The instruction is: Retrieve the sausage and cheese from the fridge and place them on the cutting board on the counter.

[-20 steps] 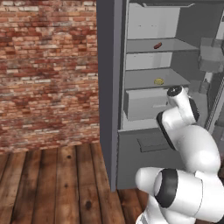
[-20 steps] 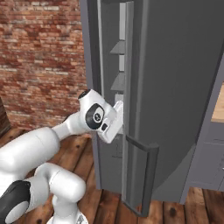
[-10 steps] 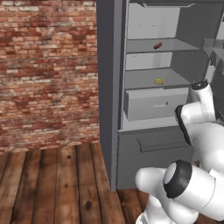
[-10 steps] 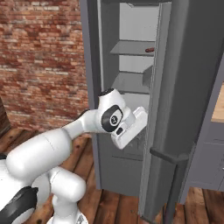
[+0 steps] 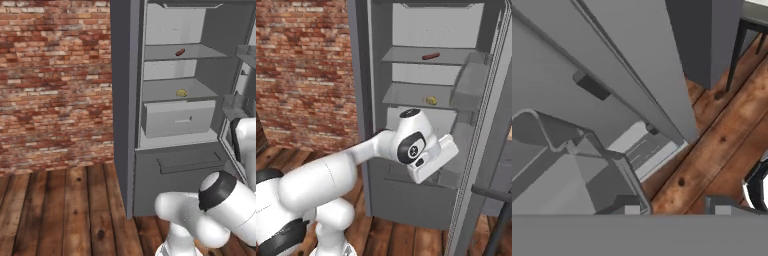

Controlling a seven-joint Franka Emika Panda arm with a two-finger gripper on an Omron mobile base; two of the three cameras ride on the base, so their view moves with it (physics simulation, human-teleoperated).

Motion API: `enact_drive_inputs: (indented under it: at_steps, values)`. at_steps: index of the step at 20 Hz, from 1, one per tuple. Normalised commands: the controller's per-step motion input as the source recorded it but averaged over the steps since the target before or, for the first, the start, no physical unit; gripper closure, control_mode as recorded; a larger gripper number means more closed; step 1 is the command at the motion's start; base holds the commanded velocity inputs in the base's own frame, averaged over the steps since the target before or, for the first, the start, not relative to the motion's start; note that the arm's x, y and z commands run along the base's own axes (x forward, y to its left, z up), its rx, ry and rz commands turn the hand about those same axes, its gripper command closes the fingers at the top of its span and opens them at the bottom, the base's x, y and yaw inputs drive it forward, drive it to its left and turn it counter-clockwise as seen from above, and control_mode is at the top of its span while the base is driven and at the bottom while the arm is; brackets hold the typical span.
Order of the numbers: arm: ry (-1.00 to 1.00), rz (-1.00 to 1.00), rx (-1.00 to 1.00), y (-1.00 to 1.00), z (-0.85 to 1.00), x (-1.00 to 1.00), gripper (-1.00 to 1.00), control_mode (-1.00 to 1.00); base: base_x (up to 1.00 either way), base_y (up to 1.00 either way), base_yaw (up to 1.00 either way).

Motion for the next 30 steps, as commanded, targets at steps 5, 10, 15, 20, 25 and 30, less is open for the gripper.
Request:
enact_drive_inputs:
  at_steps: [5,10,15,20,25,30]
  values:
    - [-0.08,-0.03,0.01,-0.26,0.0,-0.04,-1.0,-1.0,0.0,0.0,0.0]
    - [-0.08,0.08,-0.08,0.51,0.0,-0.07,-1.0,-1.0,0.0,0.0,0.0]
    - [-0.02,0.21,-0.25,0.82,-0.05,-0.13,-1.0,-1.0,0.0,0.0,0.0]
    - [0.0,0.33,-0.25,0.77,-0.15,-0.08,-1.0,-1.0,0.0,0.0,0.0]
    - [0.0,0.76,-0.15,0.45,-0.14,-0.18,-1.0,-1.0,0.0,0.0,0.0]
    - [0.1,0.81,-0.08,0.39,0.0,-0.13,-1.0,-1.0,0.0,0.0,0.0]
